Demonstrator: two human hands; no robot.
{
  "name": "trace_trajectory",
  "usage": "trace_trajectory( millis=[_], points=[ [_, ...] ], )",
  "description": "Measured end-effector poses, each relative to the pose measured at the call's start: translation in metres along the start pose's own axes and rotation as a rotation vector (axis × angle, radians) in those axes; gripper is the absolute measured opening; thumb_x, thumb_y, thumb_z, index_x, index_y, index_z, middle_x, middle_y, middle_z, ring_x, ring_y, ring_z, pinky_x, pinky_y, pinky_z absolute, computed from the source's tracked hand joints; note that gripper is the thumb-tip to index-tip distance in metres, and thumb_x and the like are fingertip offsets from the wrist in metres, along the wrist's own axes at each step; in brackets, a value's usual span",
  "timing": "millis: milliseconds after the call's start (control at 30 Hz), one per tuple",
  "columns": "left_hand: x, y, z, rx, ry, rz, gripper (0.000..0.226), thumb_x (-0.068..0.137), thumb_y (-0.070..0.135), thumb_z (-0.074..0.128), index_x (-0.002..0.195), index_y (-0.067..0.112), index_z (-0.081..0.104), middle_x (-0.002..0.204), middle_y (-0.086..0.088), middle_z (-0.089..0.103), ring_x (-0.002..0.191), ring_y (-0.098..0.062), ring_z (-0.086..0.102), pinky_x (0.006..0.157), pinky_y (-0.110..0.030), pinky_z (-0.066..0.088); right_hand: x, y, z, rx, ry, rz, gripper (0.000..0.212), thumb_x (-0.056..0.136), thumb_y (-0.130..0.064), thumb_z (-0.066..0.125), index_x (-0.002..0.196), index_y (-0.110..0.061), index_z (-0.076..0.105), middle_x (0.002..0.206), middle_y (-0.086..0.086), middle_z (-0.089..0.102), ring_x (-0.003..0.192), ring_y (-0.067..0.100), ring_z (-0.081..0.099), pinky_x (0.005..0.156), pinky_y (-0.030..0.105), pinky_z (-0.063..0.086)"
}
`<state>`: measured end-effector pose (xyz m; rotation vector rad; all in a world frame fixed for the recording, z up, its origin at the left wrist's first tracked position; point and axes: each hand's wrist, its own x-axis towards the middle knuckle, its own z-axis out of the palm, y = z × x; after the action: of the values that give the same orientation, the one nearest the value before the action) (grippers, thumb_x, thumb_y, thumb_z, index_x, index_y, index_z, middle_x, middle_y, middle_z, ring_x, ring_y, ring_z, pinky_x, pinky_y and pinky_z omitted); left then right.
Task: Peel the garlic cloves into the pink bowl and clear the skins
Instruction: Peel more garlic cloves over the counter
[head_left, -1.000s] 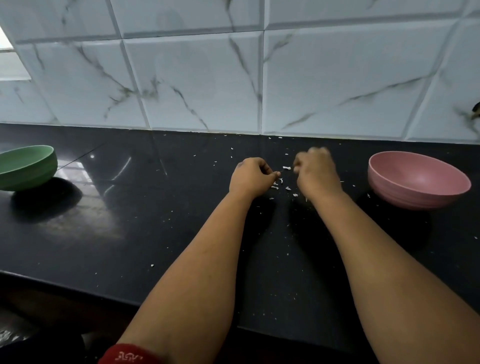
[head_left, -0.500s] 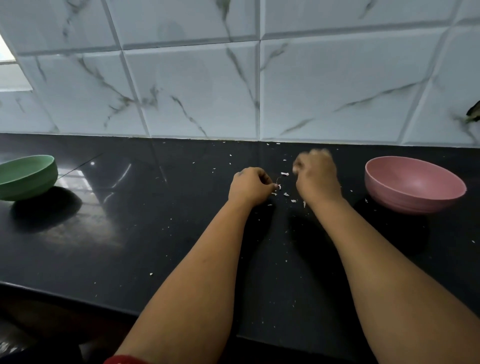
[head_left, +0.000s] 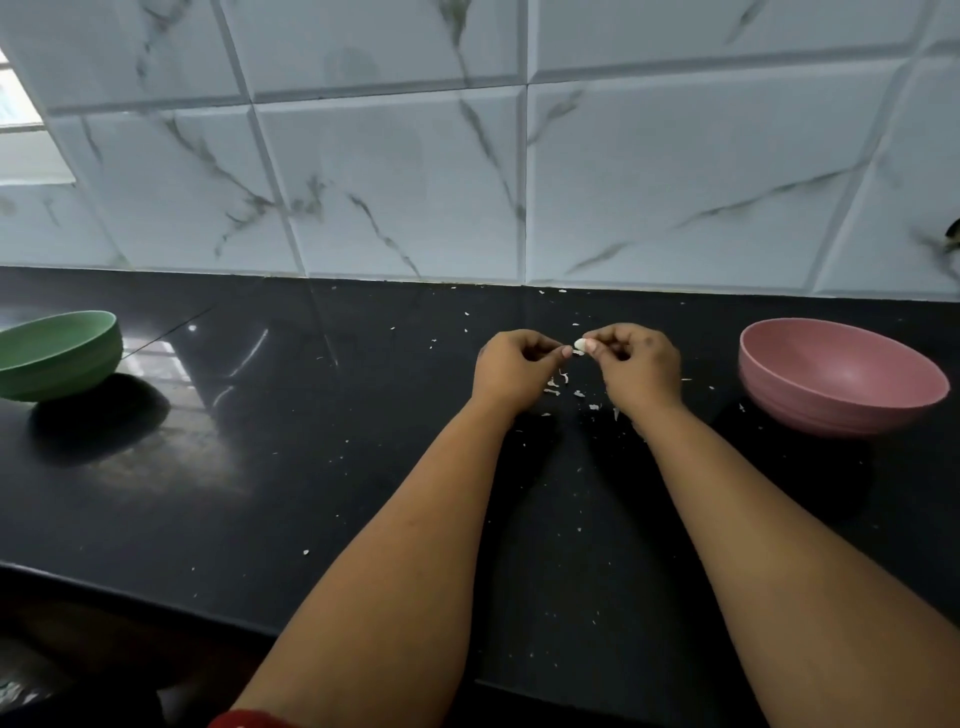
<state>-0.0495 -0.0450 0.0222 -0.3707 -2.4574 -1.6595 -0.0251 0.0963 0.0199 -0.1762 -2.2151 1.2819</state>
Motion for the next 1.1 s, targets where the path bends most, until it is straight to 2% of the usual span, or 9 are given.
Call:
trace_trajectory(
  millis=[100, 200, 400, 533, 633, 700, 767, 933, 1100],
  points=[
    [0.001, 0.001, -0.001, -0.094, 0.056, -0.028, 0.004, 0.083, 0.023, 0.075, 0.082, 0.020, 0.074, 0.078, 0.003, 0.074, 0.070, -0.006, 0.064, 0.068, -0.022, 0.053, -0.003, 0.001, 0.011, 0.087, -0.068, 0.052, 0.005, 0.086, -0.020, 0.070, 0.089, -0.018, 0.074, 0.083, -0.002, 0.074, 0.082, 0.009, 0.069, 0.081, 0.027, 0.055],
    [0.002, 0.003, -0.002, -0.182, 0.068, -0.062, 0.005, 0.082, 0.019, 0.077, 0.079, 0.018, 0.072, 0.076, 0.003, 0.072, 0.069, -0.004, 0.063, 0.063, -0.015, 0.050, -0.004, 0.000, 0.016, 0.198, -0.065, 0.064, 0.004, 0.086, -0.021, 0.071, 0.088, -0.018, 0.072, 0.081, -0.002, 0.073, 0.082, 0.010, 0.069, 0.079, 0.026, 0.054],
    [0.002, 0.005, -0.004, -0.298, 0.023, -0.143, 0.005, 0.088, 0.012, 0.069, 0.090, 0.007, 0.071, 0.074, 0.001, 0.069, 0.072, -0.015, 0.055, 0.051, -0.010, 0.045, -0.006, -0.003, 0.018, 0.251, -0.095, 0.021, 0.010, 0.086, -0.020, 0.071, 0.096, -0.021, 0.069, 0.083, -0.007, 0.071, 0.081, 0.006, 0.066, 0.075, 0.018, 0.049],
    [0.001, 0.006, -0.004, -0.271, 0.020, -0.150, 0.007, 0.090, 0.010, 0.066, 0.093, 0.007, 0.071, 0.080, -0.002, 0.069, 0.073, -0.014, 0.056, 0.053, -0.010, 0.045, -0.008, -0.003, 0.017, 0.242, -0.122, 0.001, 0.008, 0.087, -0.019, 0.070, 0.094, -0.022, 0.071, 0.083, -0.009, 0.071, 0.083, 0.003, 0.065, 0.077, 0.015, 0.048],
    [0.003, 0.003, -0.003, -0.189, 0.033, -0.133, 0.004, 0.090, 0.014, 0.066, 0.089, 0.013, 0.070, 0.083, -0.002, 0.072, 0.075, -0.013, 0.060, 0.062, -0.019, 0.049, -0.007, -0.002, 0.016, 0.239, -0.122, -0.001, 0.007, 0.087, -0.019, 0.070, 0.093, -0.022, 0.072, 0.084, -0.007, 0.072, 0.084, 0.006, 0.067, 0.080, 0.019, 0.050],
    [0.005, 0.001, -0.002, -0.070, 0.062, -0.085, 0.003, 0.088, 0.019, 0.068, 0.086, 0.017, 0.069, 0.082, 0.001, 0.071, 0.075, -0.012, 0.063, 0.068, -0.025, 0.050, -0.007, -0.001, 0.017, 0.235, -0.126, 0.003, 0.006, 0.086, -0.020, 0.072, 0.091, -0.022, 0.072, 0.083, -0.006, 0.073, 0.083, 0.008, 0.068, 0.080, 0.022, 0.053],
    [0.005, -0.001, -0.002, 0.012, 0.069, -0.037, 0.004, 0.087, 0.022, 0.070, 0.086, 0.019, 0.069, 0.075, 0.009, 0.066, 0.069, -0.006, 0.059, 0.067, -0.022, 0.048, -0.006, 0.000, 0.017, 0.236, -0.115, 0.004, 0.007, 0.084, -0.020, 0.073, 0.090, -0.023, 0.071, 0.082, -0.003, 0.073, 0.081, 0.011, 0.069, 0.079, 0.025, 0.054],
    [0.004, -0.001, -0.003, 0.014, 0.082, 0.014, 0.007, 0.084, 0.024, 0.073, 0.082, 0.019, 0.068, 0.071, 0.011, 0.063, 0.065, -0.002, 0.056, 0.067, -0.019, 0.046, -0.003, 0.002, 0.017, 0.224, -0.120, -0.005, 0.027, 0.084, -0.018, 0.073, 0.112, -0.019, 0.069, 0.083, 0.003, 0.073, 0.082, 0.012, 0.068, 0.080, 0.024, 0.052],
    [0.004, 0.000, -0.007, -0.085, 0.071, -0.017, 0.009, 0.081, 0.021, 0.077, 0.078, 0.017, 0.069, 0.072, 0.003, 0.067, 0.067, -0.009, 0.060, 0.066, -0.025, 0.051, -0.005, -0.001, 0.013, 0.179, -0.126, -0.076, 0.018, 0.085, -0.019, 0.073, 0.102, -0.016, 0.075, 0.094, -0.003, 0.073, 0.087, 0.006, 0.067, 0.078, 0.014, 0.051]
  ],
)
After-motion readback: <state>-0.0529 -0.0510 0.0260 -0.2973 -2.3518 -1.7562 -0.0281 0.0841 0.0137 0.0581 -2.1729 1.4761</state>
